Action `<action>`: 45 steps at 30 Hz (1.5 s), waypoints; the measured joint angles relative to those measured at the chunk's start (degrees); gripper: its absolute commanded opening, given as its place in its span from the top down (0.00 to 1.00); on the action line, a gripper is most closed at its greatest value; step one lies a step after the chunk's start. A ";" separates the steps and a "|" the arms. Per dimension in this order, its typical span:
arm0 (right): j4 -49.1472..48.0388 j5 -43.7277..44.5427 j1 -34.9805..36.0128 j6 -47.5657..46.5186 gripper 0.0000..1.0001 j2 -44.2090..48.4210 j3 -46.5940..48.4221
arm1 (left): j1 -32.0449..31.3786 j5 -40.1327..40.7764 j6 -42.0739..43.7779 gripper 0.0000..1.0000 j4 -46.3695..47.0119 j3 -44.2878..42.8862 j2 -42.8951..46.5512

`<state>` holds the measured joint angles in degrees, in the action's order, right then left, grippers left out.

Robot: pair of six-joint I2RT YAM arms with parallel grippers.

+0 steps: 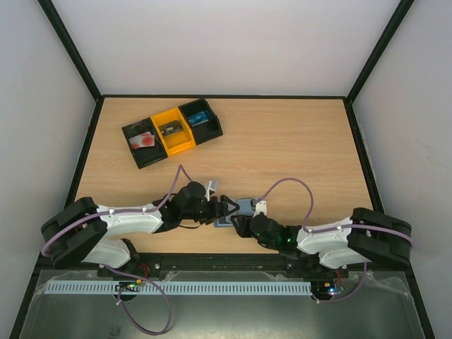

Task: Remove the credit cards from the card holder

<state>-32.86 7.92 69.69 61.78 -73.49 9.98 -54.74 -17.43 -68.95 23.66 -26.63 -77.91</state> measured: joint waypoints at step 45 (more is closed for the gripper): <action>38.53 20.39 0.00 -3.32 0.58 49.18 -2.45 | -0.90 -1.57 0.44 0.30 12.13 -9.57 -18.58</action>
<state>5.67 28.32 69.69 58.46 -24.32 7.53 -55.64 -19.00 -68.51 35.79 -36.21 -96.49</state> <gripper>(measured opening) 0.448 0.735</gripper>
